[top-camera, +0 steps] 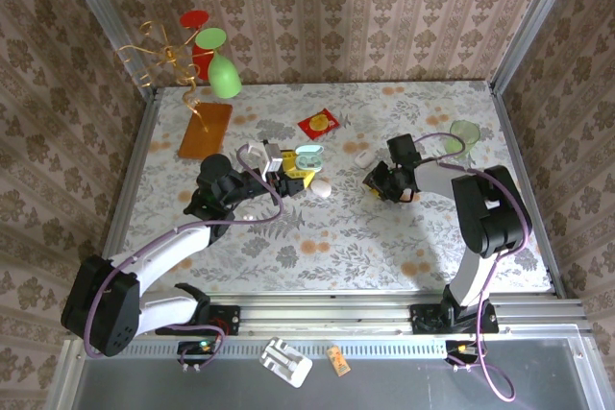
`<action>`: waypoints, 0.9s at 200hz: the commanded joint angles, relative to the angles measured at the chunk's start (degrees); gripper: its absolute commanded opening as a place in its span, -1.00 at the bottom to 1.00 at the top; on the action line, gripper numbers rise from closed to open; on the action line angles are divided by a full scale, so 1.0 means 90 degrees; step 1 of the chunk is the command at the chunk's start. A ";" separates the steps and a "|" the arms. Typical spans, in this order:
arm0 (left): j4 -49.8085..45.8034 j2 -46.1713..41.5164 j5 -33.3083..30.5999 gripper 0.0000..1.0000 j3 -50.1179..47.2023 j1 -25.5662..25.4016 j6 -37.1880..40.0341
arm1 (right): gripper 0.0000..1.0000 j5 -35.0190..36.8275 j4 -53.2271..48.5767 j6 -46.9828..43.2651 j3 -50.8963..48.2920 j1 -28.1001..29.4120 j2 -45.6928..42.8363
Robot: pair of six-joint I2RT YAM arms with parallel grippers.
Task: Insert wireless bluetooth earbuds into charging case
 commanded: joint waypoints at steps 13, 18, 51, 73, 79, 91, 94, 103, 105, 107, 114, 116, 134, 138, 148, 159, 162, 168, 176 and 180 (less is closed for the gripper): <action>-0.0021 -0.0086 0.0042 -0.50 0.0200 0.0038 0.0028 | -0.57 0.0000 -0.0051 0.0054 0.0177 -0.0033 0.0298; -0.0020 -0.0091 0.0039 -0.49 0.0207 0.0038 0.0029 | -0.59 0.0002 -0.0052 0.0039 0.0187 -0.0032 0.0308; -0.0016 -0.0054 0.0046 -0.50 0.0209 0.0040 0.0029 | -0.63 0.0061 -0.0167 -0.0128 0.0219 -0.0041 0.0324; -0.0006 -0.0051 0.0049 -0.50 0.0219 0.0038 0.0016 | -0.64 0.0093 -0.0278 -0.0359 0.0253 -0.0033 0.0224; -0.0003 -0.0052 0.0050 -0.50 0.0217 0.0038 0.0019 | -0.64 0.0125 -0.0353 -0.0440 0.0273 -0.0034 0.0165; -0.0006 -0.0052 0.0042 -0.49 0.0210 0.0038 0.0028 | -0.63 0.0201 -0.0499 -0.0686 0.0292 -0.0032 0.0022; -0.0006 -0.0047 0.0036 -0.50 0.0210 0.0038 0.0027 | -0.63 0.0231 -0.0546 -0.0744 0.0296 -0.0034 -0.0020; -0.0022 -0.0037 0.0019 -0.50 0.0214 0.0038 0.0054 | -0.63 0.0326 -0.0699 -0.0933 0.0312 -0.0031 -0.0175; -0.0034 -0.0034 0.0018 -0.49 0.0216 0.0038 0.0062 | -0.63 0.0350 -0.0729 -0.0981 0.0315 -0.0025 -0.0203; -0.0047 -0.0033 0.0013 -0.50 0.0218 0.0038 0.0074 | -0.63 0.0366 -0.0754 -0.1035 0.0309 -0.0028 -0.0244; -0.0101 -0.0013 0.0010 -0.50 0.0228 0.0039 0.0104 | -0.62 0.0393 -0.0852 -0.1220 0.0307 -0.0023 -0.0384; -0.0122 -0.0006 0.0006 -0.50 0.0234 0.0039 0.0113 | -0.62 0.0406 -0.0880 -0.1270 0.0309 -0.0027 -0.0409; -0.0173 0.0091 -0.0002 -0.50 0.0258 0.0031 0.0171 | -0.62 0.0540 -0.1221 -0.1775 0.0315 -0.0012 -0.0812; -0.0178 0.0116 -0.0002 -0.49 0.0263 0.0029 0.0177 | -0.61 0.0560 -0.1314 -0.1885 0.0329 0.0004 -0.0911; -0.0167 0.0169 0.0005 -0.50 0.0278 0.0029 0.0193 | -0.61 0.0595 -0.1568 -0.2148 0.0365 0.0027 -0.1146; -0.0168 0.0234 0.0013 -0.49 0.0297 0.0025 0.0225 | -0.61 0.0599 -0.1851 -0.2396 0.0430 0.0087 -0.1419; -0.0171 0.0252 0.0014 -0.50 0.0302 0.0021 0.0230 | -0.61 0.0596 -0.1929 -0.2456 0.0447 0.0102 -0.1497; -0.0171 0.0287 0.0020 -0.50 0.0306 0.0020 0.0236 | -0.61 0.0581 -0.2057 -0.2574 0.0484 0.0137 -0.1651; -0.0146 0.0350 0.0043 -0.50 0.0316 0.0024 0.0236 | -0.61 0.0557 -0.2243 -0.2713 0.0545 0.0200 -0.1845; -0.0135 0.0379 0.0057 -0.50 0.0326 0.0028 0.0236 | -0.61 0.0539 -0.2343 -0.2784 0.0593 0.0228 -0.1928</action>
